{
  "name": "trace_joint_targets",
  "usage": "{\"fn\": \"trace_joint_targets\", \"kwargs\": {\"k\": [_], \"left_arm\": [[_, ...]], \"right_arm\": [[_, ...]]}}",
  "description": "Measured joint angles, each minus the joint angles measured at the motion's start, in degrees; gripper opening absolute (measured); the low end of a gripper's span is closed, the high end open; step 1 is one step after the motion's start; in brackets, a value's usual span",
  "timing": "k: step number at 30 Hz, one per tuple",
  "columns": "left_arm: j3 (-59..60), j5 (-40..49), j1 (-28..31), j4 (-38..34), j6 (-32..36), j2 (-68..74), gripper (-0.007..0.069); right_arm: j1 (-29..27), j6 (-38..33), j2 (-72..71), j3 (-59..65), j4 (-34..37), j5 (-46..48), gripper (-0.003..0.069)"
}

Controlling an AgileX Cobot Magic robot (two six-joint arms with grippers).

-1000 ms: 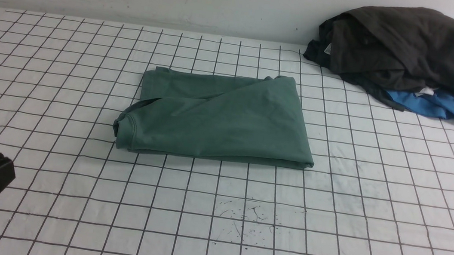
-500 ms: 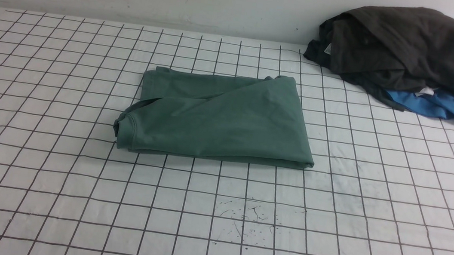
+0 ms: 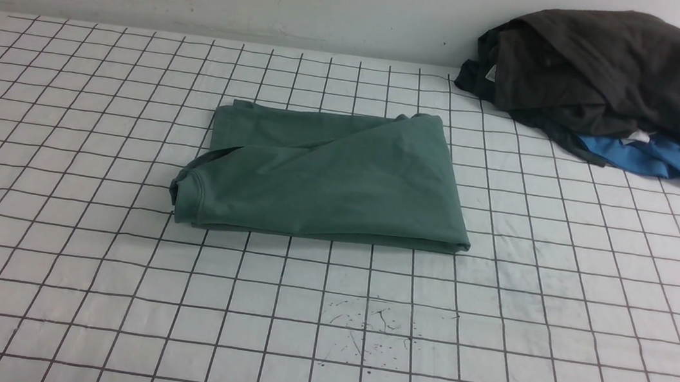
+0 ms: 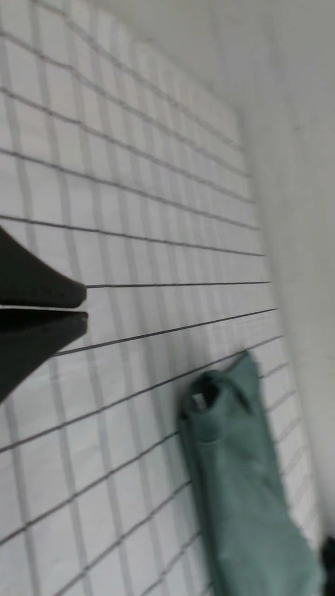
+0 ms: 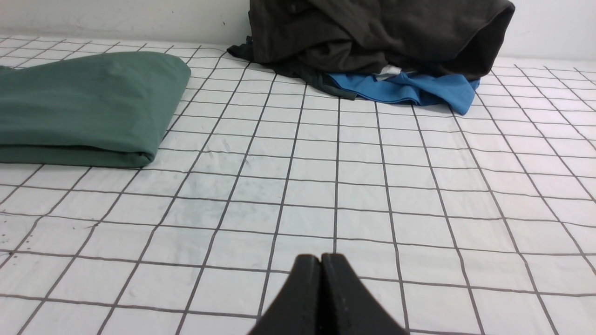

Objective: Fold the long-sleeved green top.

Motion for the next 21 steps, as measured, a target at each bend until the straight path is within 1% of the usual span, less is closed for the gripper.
{"fn": "trace_joint_targets", "kwargs": {"k": [2, 8, 16, 21], "left_arm": [[-0.1, 2.1, -0.6, 0.8, -1.6, 0.0, -0.0007], [-0.2, 2.3, -2.9, 1.4, -3.5, 0.0, -0.0007], [-0.2, 2.4, -2.9, 1.4, -8.8, 0.0, -0.0007], [-0.2, 2.4, -2.9, 1.5, -9.9, 0.0, -0.0007]], "right_arm": [[0.0, 0.0, 0.0, 0.0, 0.0, 0.0, -0.0014], [0.0, 0.0, 0.0, 0.0, 0.0, 0.0, -0.0014], [0.0, 0.0, 0.0, 0.0, 0.0, 0.0, -0.0014], [0.0, 0.0, 0.0, 0.0, 0.0, 0.0, -0.0014]]}}
